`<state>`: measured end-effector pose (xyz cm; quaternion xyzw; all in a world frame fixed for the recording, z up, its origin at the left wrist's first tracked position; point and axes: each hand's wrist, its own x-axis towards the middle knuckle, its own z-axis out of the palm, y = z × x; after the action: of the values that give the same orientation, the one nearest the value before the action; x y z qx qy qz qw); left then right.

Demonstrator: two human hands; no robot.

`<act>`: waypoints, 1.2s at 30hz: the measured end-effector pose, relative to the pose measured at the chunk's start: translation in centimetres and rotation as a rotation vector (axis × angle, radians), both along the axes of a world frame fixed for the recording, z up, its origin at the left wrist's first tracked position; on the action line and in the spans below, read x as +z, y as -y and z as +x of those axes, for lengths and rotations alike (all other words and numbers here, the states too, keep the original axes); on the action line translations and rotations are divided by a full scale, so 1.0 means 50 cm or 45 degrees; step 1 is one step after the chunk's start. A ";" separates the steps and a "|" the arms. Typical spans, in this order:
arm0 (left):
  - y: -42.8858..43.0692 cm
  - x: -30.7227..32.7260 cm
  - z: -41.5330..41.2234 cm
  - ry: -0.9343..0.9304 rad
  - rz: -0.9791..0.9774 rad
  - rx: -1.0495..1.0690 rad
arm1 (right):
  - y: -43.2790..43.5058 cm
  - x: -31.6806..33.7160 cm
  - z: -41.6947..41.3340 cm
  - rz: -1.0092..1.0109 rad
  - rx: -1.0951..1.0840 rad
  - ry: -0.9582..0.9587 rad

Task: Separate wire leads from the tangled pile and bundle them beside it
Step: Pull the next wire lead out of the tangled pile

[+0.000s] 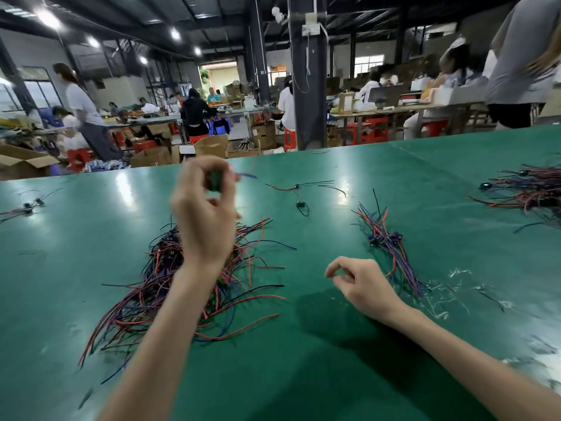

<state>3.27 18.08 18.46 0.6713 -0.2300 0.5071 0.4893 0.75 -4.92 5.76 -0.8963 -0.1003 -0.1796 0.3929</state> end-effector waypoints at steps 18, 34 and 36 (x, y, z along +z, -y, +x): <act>0.125 -0.217 -0.057 -1.135 0.164 -0.821 | -0.012 0.045 -0.014 1.245 0.232 -0.588; 0.130 -0.251 -0.049 -1.167 0.172 -0.616 | -0.021 0.033 -0.020 0.939 0.313 -0.511; 0.129 -0.252 -0.053 -1.179 0.178 -0.619 | -0.022 0.032 -0.019 0.922 0.291 -0.498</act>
<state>0.63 11.61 5.87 0.7834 -0.1720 0.0127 0.5971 -0.20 -3.81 7.36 -0.7009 -0.0529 0.0148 0.7112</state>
